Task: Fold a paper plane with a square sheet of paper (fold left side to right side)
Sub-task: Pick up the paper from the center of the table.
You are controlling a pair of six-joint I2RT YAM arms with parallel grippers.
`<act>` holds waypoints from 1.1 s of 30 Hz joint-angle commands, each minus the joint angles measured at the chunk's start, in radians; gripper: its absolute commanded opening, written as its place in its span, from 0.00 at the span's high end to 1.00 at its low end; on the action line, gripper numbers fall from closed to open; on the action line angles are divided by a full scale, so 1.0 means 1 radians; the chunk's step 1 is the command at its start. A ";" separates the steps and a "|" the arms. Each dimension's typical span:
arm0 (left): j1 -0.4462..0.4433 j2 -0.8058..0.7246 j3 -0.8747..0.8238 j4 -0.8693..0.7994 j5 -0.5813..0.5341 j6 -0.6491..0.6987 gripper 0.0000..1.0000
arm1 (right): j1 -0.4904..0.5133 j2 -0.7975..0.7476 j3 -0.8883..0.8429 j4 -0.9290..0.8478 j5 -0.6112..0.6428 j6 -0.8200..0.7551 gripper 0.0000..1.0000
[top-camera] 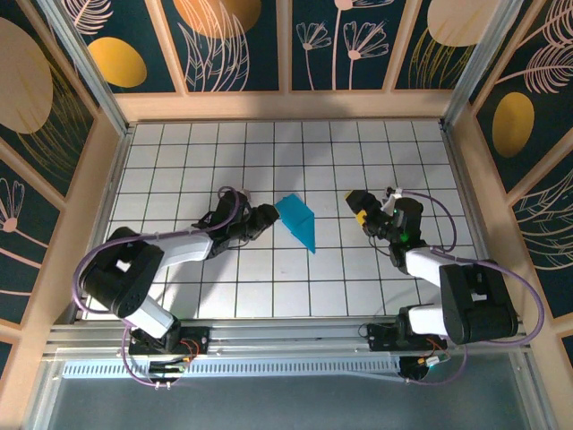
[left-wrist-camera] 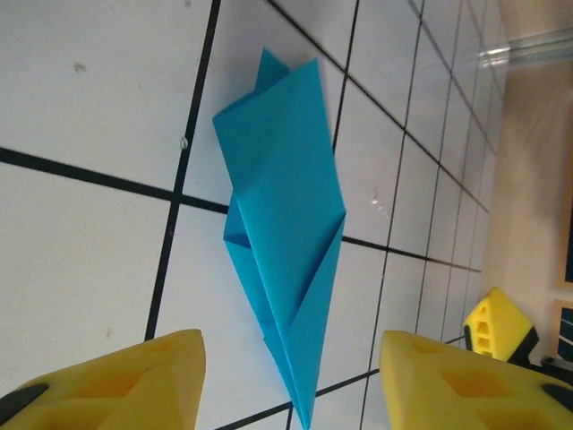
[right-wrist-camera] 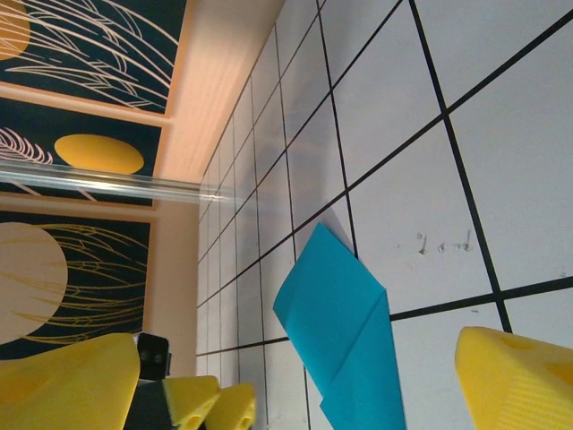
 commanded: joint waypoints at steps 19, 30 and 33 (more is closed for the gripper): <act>-0.004 0.208 0.213 -0.089 -0.080 -0.022 0.55 | -0.089 -0.115 0.012 -0.145 -0.029 -0.094 0.08; -0.004 0.236 0.202 -0.082 -0.074 -0.052 0.52 | -0.089 -0.113 -0.004 -0.117 -0.035 -0.083 0.09; -0.004 0.253 0.210 -0.039 -0.051 -0.050 0.56 | -0.088 -0.113 -0.005 -0.112 -0.042 -0.081 0.09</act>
